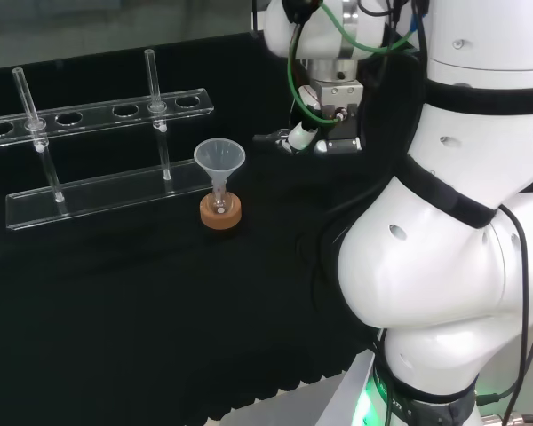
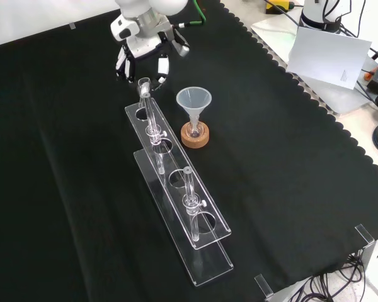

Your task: Pick up the weighing funnel.

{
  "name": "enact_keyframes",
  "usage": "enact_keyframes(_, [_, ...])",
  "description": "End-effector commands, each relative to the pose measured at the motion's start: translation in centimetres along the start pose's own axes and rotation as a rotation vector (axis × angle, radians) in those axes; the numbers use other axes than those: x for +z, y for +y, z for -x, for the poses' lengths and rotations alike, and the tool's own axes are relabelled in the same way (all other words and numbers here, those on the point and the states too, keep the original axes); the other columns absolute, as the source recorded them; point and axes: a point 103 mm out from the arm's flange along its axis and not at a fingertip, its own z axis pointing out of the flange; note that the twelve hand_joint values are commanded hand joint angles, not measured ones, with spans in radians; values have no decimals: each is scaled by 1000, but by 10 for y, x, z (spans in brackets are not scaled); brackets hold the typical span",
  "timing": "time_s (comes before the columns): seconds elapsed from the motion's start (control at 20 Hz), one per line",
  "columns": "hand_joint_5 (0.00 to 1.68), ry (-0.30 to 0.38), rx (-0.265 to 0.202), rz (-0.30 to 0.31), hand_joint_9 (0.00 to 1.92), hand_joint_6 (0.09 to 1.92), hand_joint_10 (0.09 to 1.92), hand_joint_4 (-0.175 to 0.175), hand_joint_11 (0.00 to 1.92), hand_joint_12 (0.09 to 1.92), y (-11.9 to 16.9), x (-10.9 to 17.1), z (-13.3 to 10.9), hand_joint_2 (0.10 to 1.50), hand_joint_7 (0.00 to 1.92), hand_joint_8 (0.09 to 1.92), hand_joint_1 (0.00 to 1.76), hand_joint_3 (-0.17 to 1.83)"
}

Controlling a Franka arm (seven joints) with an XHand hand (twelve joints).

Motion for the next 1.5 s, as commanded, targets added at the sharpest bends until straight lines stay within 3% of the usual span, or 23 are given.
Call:
enact_keyframes(0.05, [1412,74,34,118,919,422,439,175,768,1111,-12,-18,16,598,598,680,1149,674])
enact_keyframes(0.7, [1414,16,22,173,932,417,429,175,783,1101,-41,-60,12,599,606,679,1150,671])
enact_keyframes(1.1, [1415,114,41,235,936,416,425,175,787,1097,-64,-71,12,599,610,679,1150,671])
enact_keyframes(1.5, [1416,97,36,248,940,413,422,175,790,1093,-87,-84,10,598,614,679,1151,671])
